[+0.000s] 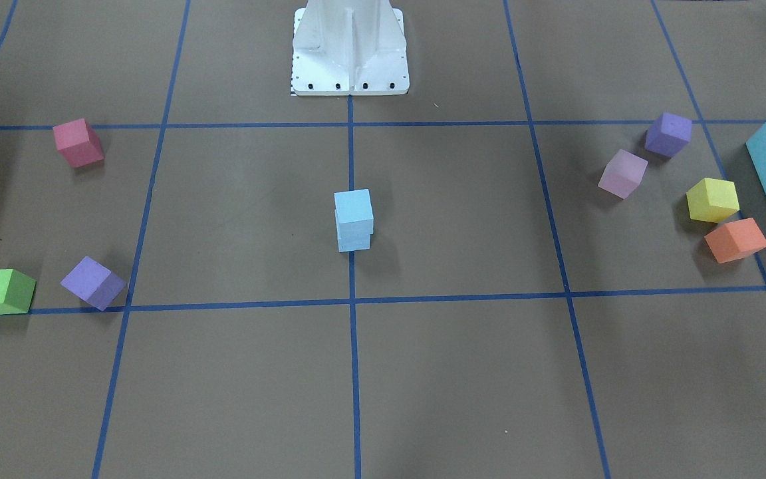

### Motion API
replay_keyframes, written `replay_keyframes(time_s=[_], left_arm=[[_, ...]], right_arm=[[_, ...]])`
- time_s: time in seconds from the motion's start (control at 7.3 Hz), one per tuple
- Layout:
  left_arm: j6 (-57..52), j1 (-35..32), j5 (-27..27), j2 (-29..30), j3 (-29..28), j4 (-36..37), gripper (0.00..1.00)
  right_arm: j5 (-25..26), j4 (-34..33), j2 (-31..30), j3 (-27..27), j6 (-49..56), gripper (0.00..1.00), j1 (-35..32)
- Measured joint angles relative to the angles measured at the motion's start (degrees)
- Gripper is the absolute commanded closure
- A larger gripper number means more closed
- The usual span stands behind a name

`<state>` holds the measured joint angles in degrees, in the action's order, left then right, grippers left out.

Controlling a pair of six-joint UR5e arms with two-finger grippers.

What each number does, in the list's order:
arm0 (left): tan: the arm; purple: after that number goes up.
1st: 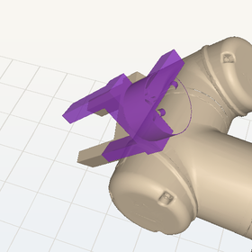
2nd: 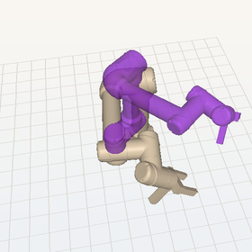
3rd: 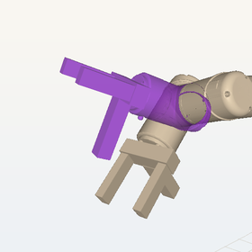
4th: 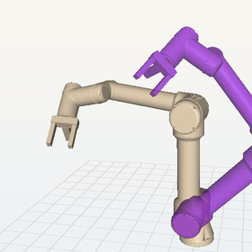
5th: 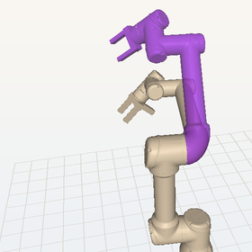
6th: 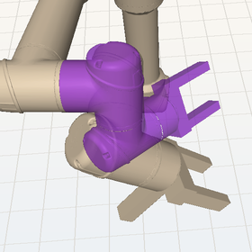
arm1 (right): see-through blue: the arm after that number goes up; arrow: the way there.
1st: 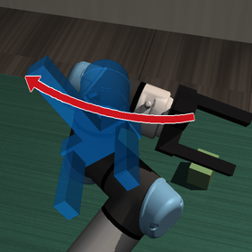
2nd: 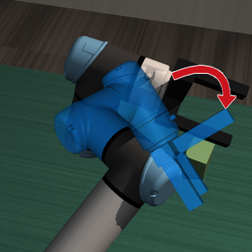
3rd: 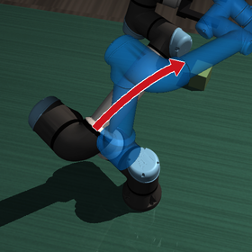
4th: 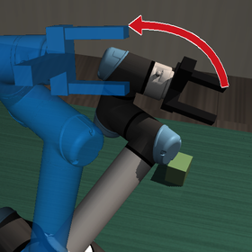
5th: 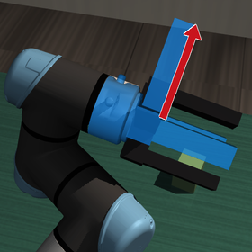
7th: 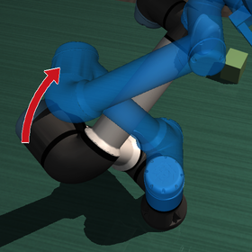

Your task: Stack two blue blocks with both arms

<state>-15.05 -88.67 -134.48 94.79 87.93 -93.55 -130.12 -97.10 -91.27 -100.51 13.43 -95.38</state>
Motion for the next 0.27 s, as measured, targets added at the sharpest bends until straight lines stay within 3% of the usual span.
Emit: replay_keyframes(time_s=[0.27], left_arm=[[0.06, -0.15, 0.00, -0.07, -0.17, -0.30, 0.02]], right_arm=[[0.02, 0.05, -0.13, 0.03, 0.00, 0.00, 0.02]])
